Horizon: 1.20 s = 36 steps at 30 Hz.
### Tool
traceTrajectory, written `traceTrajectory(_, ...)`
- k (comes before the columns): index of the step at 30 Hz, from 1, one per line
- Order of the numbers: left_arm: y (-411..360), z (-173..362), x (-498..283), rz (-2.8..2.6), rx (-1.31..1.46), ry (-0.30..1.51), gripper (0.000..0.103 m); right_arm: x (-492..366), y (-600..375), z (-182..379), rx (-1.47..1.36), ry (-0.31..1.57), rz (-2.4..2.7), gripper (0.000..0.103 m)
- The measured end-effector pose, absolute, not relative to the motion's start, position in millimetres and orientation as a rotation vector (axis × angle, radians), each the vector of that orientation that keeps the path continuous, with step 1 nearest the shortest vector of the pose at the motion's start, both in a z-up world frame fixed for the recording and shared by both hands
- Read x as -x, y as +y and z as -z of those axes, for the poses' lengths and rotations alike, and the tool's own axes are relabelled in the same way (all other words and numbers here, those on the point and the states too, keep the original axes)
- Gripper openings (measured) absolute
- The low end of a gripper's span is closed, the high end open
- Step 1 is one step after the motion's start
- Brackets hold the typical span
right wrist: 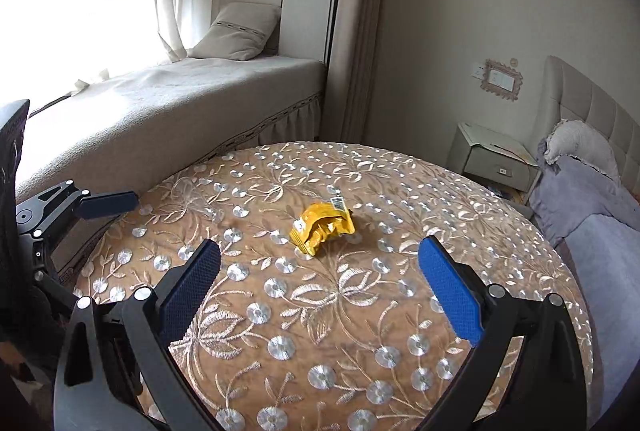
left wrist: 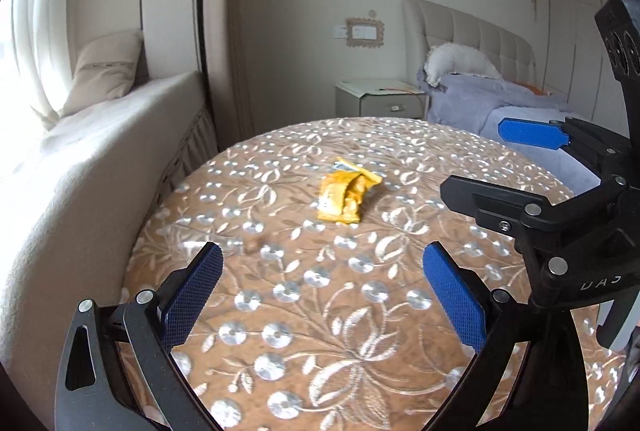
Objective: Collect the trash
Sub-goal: 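Grasp the yellow snack packet with the right gripper while the left grasps the clear cup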
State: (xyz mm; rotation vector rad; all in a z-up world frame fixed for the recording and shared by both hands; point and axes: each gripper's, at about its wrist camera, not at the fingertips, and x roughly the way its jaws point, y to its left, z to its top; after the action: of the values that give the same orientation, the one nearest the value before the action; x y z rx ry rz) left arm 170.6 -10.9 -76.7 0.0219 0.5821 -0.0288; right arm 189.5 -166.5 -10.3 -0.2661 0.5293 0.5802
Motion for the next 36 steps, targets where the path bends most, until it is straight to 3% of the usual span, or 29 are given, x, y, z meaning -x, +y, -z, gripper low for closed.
traceTrajectory(16,89.9,127.3,-252.7,-0.042,0.094,0.726,0.098,-273.0,-100.7,58.6,0.312,0.623,-0.608,0.099)
traceTrajectory(36,101.5,158.8,-312.1,-0.069,0.109,0.904,0.098,-339.1,-101.5,107.7,0.274,0.791,-0.596,0.098)
